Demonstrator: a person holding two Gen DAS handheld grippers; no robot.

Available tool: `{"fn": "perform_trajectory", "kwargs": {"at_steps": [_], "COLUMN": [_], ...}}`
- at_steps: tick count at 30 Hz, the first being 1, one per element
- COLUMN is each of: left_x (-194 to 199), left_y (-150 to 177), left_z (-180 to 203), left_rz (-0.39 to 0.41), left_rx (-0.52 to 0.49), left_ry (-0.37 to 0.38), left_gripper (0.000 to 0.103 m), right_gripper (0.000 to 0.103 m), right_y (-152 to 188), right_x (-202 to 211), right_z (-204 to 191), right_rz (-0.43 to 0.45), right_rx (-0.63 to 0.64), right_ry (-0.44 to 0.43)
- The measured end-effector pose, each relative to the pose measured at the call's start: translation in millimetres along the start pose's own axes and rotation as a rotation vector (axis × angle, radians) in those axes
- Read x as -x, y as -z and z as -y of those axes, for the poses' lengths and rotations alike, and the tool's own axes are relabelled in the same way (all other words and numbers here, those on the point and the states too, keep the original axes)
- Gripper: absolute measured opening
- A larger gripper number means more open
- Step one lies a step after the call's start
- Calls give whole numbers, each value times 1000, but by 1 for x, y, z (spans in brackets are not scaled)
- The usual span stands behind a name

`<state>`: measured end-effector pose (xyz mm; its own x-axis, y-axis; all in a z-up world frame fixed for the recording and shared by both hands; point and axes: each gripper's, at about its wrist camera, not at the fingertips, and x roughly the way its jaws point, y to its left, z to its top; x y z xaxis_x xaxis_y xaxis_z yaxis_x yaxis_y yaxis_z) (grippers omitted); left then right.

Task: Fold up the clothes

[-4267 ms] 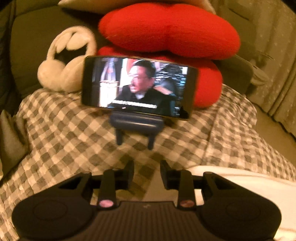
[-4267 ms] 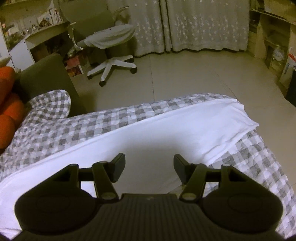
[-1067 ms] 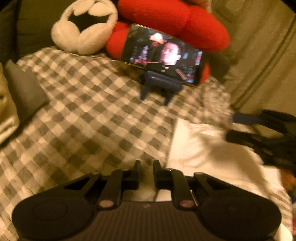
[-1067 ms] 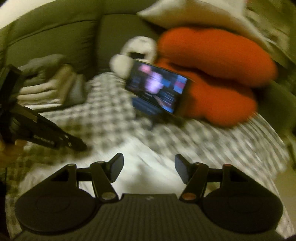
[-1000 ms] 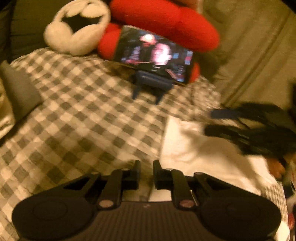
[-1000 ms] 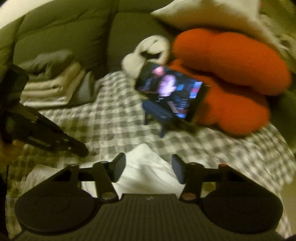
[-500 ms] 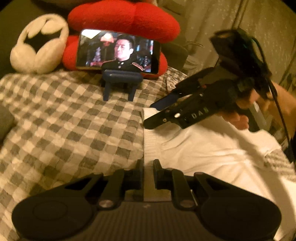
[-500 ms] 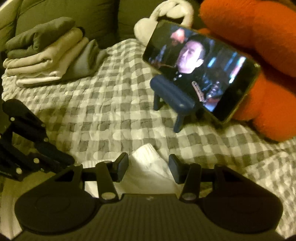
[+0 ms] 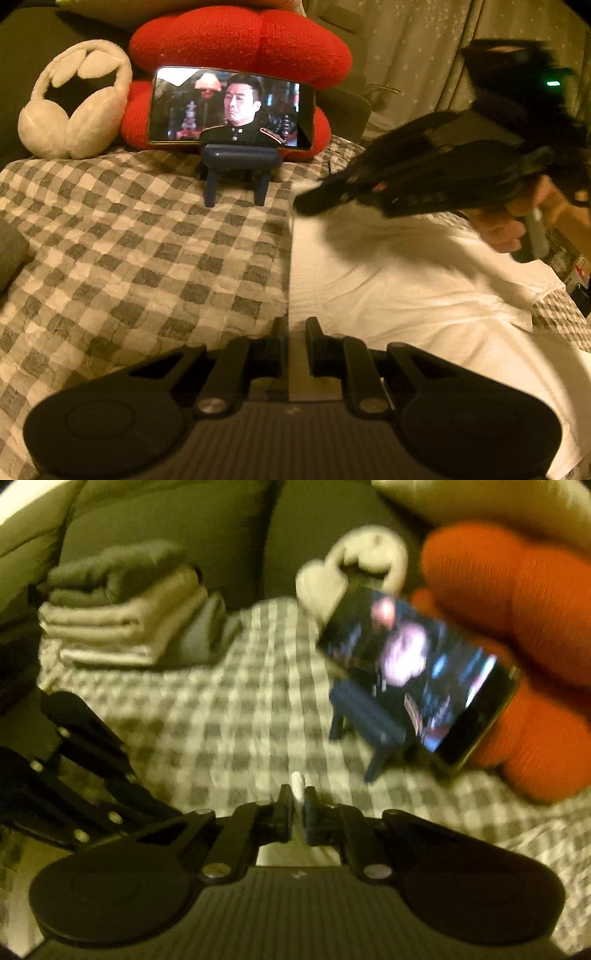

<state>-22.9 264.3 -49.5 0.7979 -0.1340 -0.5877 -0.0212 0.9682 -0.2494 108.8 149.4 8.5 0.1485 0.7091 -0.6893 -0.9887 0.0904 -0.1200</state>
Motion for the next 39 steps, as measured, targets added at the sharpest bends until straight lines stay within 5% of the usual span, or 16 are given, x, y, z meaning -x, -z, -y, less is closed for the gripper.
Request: {"fn": "perform_trajectory", "kwargs": {"at_steps": [7,11,22,29,39], "left_x": [1,7,20,9,13], "left_y": [-1,-5,-3,0,-4], "left_z": [4,-10,1,0,-23], "left_rz": [1,-20,-16,-35,-33], "left_rx": [-20,64,-25,-41,91], "left_ry": [-26,35,31,-2,72], "left_gripper": [14,14,14,15,15], "right_gripper": [7,7,7,7,7], "right_y": [-3,-4,-4,-2,5], "right_x": [30,45,56,53,59], "right_z": [-41,-62,-77,-94,-117], "right_rz": [60,88,122,122,110], "right_rx": [93,118,111,126,135], "right_ry": [107,150,294,256,212]}}
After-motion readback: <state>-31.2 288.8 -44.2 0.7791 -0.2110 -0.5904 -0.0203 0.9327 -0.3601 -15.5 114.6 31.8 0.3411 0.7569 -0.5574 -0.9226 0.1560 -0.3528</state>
